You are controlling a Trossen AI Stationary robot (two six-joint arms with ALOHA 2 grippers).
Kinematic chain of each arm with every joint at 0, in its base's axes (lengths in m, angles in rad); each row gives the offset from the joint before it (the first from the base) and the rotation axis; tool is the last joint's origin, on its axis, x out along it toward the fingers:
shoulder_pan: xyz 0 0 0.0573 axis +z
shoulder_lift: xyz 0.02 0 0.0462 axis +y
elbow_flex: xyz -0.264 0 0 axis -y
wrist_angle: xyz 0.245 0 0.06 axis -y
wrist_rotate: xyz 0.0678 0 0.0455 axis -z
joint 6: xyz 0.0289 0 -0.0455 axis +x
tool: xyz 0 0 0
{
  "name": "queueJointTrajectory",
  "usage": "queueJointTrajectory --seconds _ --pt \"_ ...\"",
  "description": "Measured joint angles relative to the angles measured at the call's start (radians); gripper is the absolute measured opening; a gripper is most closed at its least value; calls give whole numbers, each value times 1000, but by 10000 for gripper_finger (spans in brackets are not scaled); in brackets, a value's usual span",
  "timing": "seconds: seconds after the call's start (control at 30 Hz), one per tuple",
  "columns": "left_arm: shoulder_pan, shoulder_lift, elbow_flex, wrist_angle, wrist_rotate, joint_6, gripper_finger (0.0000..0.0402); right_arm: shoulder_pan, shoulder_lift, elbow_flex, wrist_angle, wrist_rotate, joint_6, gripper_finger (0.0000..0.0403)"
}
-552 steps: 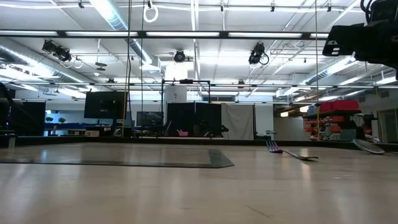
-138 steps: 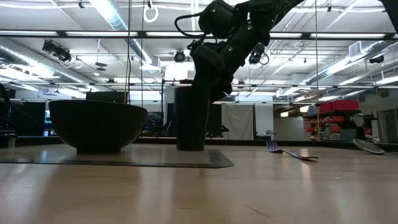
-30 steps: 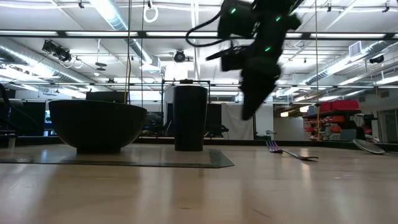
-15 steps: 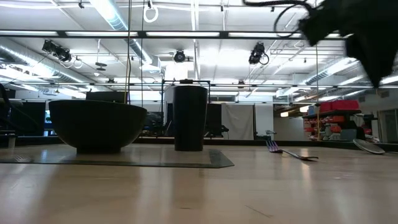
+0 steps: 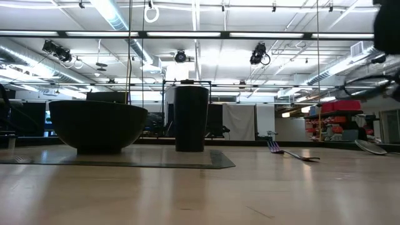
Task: Pick & Place Utensil
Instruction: Put the straw into the black cup on the table mat
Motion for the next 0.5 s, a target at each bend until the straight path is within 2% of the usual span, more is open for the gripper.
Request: queueJointTrajectory --seconds 0.3,0.5 --pt "0 0 0 0 0 0 181 10 -1 -175 334 -110 0 251" --pt "2 0 0 -1 -4 1 181 10 -2 -204 396 -163 -8 205"
